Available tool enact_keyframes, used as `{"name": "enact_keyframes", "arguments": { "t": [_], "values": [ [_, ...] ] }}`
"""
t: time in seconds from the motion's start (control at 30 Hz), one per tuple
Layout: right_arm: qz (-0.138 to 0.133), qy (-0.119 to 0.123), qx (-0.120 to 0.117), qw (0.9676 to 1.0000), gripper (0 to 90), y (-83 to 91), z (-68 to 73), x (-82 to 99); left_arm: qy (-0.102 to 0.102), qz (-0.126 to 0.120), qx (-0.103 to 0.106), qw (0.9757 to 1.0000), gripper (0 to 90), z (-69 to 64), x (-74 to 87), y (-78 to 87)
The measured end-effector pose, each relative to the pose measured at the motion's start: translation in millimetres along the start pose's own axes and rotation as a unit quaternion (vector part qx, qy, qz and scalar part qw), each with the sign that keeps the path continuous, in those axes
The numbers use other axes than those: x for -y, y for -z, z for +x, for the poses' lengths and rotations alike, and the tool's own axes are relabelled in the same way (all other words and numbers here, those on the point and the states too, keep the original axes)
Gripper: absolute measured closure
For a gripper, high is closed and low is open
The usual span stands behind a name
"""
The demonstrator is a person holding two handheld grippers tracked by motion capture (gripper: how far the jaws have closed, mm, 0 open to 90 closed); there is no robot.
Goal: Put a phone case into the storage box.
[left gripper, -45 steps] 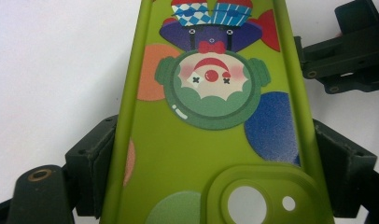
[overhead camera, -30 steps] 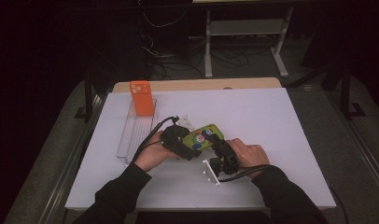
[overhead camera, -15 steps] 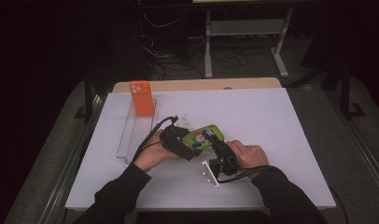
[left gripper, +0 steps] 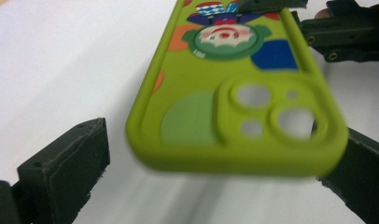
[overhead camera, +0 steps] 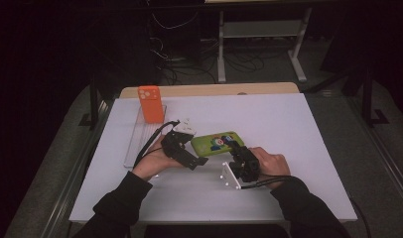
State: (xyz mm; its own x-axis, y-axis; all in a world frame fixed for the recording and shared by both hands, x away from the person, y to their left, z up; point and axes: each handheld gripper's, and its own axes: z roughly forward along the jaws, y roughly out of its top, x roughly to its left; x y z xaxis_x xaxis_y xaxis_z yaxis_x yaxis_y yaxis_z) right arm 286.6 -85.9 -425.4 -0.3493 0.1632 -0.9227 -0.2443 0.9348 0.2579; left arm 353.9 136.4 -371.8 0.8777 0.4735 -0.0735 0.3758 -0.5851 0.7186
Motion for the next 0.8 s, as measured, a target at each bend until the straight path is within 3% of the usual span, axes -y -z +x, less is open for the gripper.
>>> {"name": "enact_keyframes", "arguments": {
  "t": [0.1,0.13,0.23,0.27,0.3,0.33,0.5,0.57,0.63,0.67,0.7,0.8],
  "values": [
    [-0.004,-0.043,-0.013,0.9990,75.9,-1.2,-7.7,5.1,-0.018,0.009,-0.006,0.9998,0.0,5.3,0.1,2.5],
    [-0.004,-0.070,-0.019,0.9973,76.0,-1.9,-8.4,6.5,-0.017,0.007,-0.008,0.9998,0.0,5.7,0.4,2.6],
    [0.002,-0.106,-0.041,0.9935,75.9,-3.9,-15.1,13.8,0.000,0.003,-0.010,0.9999,0.0,4.8,1.3,2.1],
    [0.002,-0.127,-0.052,0.9906,75.9,-4.4,-17.2,15.9,0.010,-0.006,-0.009,0.9999,0.0,3.9,1.4,1.1],
    [0.004,-0.157,-0.064,0.9855,75.9,-3.9,-18.7,17.1,-0.004,-0.005,-0.010,0.9999,0.0,6.2,1.2,1.6],
    [0.003,-0.197,-0.069,0.9781,75.9,-4.0,-19.0,17.5,-0.007,-0.003,-0.012,0.9999,0.0,6.8,1.2,1.9],
    [-0.002,-0.270,-0.105,0.9572,75.9,-6.2,-30.1,27.5,-0.004,0.006,-0.020,0.9998,0.0,7.7,1.1,2.9],
    [0.001,-0.309,-0.128,0.9423,75.9,-6.9,-33.2,30.5,0.002,0.004,-0.019,0.9998,0.0,7.5,1.2,2.7],
    [-0.002,-0.355,-0.150,0.9229,75.9,-7.9,-34.6,32.7,0.009,0.001,-0.022,0.9997,0.0,7.6,0.8,3.3],
    [-0.004,-0.369,-0.161,0.9154,75.9,-9.1,-35.9,35.1,0.013,-0.003,-0.023,0.9997,0.0,7.7,0.6,3.4],
    [-0.004,-0.390,-0.172,0.9049,75.9,-9.6,-36.5,36.5,0.015,-0.009,-0.024,0.9995,0.0,8.3,0.1,3.5],
    [-0.008,-0.451,-0.203,0.8690,75.8,-11.7,-38.6,40.7,0.028,-0.026,-0.030,0.9988,0.0,9.8,-1.5,3.5]
  ]
}}
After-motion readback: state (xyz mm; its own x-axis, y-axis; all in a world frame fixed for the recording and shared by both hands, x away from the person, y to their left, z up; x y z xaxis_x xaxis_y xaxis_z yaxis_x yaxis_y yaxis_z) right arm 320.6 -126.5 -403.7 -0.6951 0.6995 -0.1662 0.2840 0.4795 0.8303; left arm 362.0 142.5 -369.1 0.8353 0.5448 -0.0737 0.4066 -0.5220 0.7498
